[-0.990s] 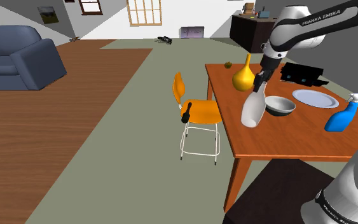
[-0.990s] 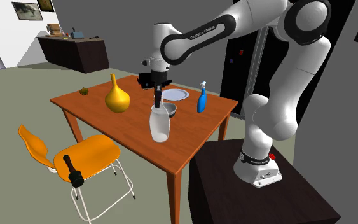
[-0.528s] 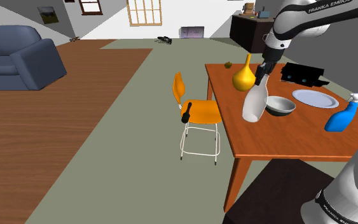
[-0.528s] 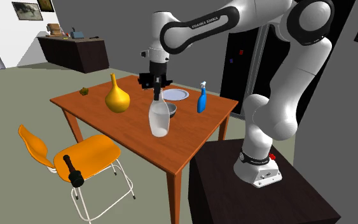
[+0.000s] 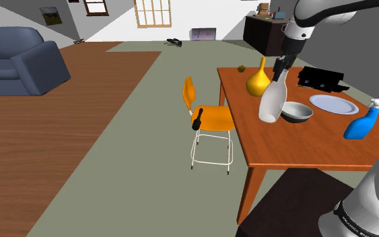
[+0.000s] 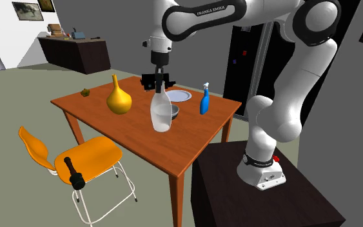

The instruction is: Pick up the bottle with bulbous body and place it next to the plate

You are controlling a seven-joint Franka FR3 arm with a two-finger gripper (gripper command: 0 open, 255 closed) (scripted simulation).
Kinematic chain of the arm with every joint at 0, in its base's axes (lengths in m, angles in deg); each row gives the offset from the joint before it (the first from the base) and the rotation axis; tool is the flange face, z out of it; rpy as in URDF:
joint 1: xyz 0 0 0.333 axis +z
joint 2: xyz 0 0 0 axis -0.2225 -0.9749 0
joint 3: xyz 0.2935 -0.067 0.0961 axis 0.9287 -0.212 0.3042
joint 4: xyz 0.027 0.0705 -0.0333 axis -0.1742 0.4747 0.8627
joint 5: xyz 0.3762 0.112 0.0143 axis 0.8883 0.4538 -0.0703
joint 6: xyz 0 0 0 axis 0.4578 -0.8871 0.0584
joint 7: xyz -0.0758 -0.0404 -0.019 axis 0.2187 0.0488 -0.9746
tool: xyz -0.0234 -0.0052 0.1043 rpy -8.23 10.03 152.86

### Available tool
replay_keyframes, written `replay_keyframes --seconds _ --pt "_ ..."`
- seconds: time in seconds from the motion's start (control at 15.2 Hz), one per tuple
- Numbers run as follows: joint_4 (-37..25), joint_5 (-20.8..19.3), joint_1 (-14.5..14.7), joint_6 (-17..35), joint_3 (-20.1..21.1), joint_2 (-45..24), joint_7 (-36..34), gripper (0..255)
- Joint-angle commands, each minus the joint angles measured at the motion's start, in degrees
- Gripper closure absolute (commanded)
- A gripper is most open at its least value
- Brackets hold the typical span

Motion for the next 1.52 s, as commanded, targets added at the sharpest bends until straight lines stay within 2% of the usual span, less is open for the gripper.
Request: replay_keyframes --seconds 0.0,1.45 --pt "-1.61 0.09 0.09 -1.54 0.14 -0.07 -0.06 255" --pt "-21.83 1.51 0.91 -18.51 0.56 -3.45 0.34 255"
